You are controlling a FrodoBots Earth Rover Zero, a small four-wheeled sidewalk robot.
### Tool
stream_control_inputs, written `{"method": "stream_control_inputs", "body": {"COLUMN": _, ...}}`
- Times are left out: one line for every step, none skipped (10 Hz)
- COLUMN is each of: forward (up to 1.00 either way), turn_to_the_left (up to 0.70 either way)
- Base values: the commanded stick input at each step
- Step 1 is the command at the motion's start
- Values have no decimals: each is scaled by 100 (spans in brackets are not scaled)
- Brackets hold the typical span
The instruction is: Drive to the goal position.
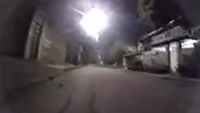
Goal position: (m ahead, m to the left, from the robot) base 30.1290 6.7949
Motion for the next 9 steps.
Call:
{"method": "stream_control_inputs", "body": {"forward": 70, "turn_to_the_left": 0}}
{"method": "stream_control_inputs", "body": {"forward": 70, "turn_to_the_left": 0}}
{"method": "stream_control_inputs", "body": {"forward": 70, "turn_to_the_left": 0}}
{"method": "stream_control_inputs", "body": {"forward": 70, "turn_to_the_left": 0}}
{"method": "stream_control_inputs", "body": {"forward": 70, "turn_to_the_left": 0}}
{"method": "stream_control_inputs", "body": {"forward": 70, "turn_to_the_left": 0}}
{"method": "stream_control_inputs", "body": {"forward": 70, "turn_to_the_left": 0}}
{"method": "stream_control_inputs", "body": {"forward": 70, "turn_to_the_left": 0}}
{"method": "stream_control_inputs", "body": {"forward": 70, "turn_to_the_left": 0}}
